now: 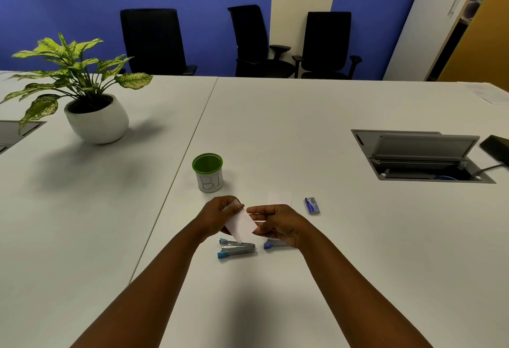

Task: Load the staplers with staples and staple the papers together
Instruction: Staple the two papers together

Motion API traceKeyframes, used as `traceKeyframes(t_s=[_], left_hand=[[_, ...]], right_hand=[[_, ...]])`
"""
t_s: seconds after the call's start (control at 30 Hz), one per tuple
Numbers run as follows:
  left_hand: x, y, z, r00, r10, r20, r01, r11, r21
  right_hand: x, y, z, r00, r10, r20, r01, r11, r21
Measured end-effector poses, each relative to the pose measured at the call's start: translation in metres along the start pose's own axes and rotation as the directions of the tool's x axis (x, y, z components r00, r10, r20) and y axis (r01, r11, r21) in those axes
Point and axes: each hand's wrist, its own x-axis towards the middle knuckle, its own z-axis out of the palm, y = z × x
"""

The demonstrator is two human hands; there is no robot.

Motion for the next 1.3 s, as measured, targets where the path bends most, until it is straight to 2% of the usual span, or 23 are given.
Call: traceKeyframes(t_s=[0.13,0.27,0.5,0.67,0.73,0.8,0.83,0.93,1.0,1.07,1.17,1.23,1.27,1.3], left_hand=[[-0.001,0.003,0.000,0.999,0.013,0.032,-0.014,1.000,0.024],[-0.003,0.006,0.006,0.999,0.019,0.039,-0.021,0.999,0.047],[-0.003,0.006,0.004,1.000,-0.002,-0.009,0.002,1.000,0.013],[0.000,0.000,-0.006,0.997,-0.008,-0.078,0.009,1.000,0.014],[0.002,-0.002,-0.011,0.998,-0.019,-0.065,0.021,0.999,0.027],[0.003,-0.004,-0.013,0.996,-0.050,-0.070,0.046,0.998,-0.050],[0.003,-0.004,-0.014,0.993,-0.081,-0.083,0.068,0.986,-0.151],[0.002,-0.008,-0.016,0.978,-0.206,-0.017,0.177,0.878,-0.445],[0.000,-0.015,-0.014,0.965,-0.259,0.041,0.241,0.814,-0.529],[0.001,-0.022,-0.011,0.948,-0.317,0.024,0.272,0.772,-0.574],[0.008,-0.033,-0.011,0.915,-0.388,-0.109,0.268,0.788,-0.554],[0.013,-0.038,-0.016,0.898,-0.399,-0.185,0.247,0.804,-0.540],[0.015,-0.041,-0.019,0.896,-0.396,-0.201,0.239,0.812,-0.532],[0.017,-0.043,-0.022,0.896,-0.394,-0.205,0.237,0.815,-0.528]], right_hand=[[0.003,0.005,0.008,0.996,0.016,-0.088,-0.010,0.997,0.071],[0.009,0.008,0.017,0.970,-0.088,-0.225,0.096,0.995,0.024],[0.008,0.009,0.019,0.984,-0.070,-0.165,0.075,0.997,0.027],[0.004,0.014,0.014,0.993,-0.013,-0.114,0.006,0.998,-0.059],[0.006,0.016,0.014,0.995,-0.003,-0.101,-0.004,0.997,-0.073],[0.008,0.017,0.018,0.994,0.011,-0.104,-0.016,0.999,-0.045],[0.010,0.018,0.020,0.993,0.022,-0.115,-0.022,1.000,0.001],[0.019,0.022,0.024,0.984,0.043,-0.173,-0.014,0.986,0.168],[0.024,0.026,0.027,0.978,0.044,-0.205,0.003,0.975,0.224],[0.029,0.029,0.030,0.977,0.037,-0.212,0.011,0.975,0.223],[0.038,0.036,0.032,0.978,0.008,-0.207,0.010,0.996,0.087],[0.047,0.045,0.028,0.955,-0.110,-0.275,0.044,0.971,-0.233],[0.051,0.050,0.025,0.938,-0.204,-0.278,0.057,0.887,-0.458],[0.055,0.056,0.023,0.931,-0.277,-0.237,0.060,0.757,-0.651]])
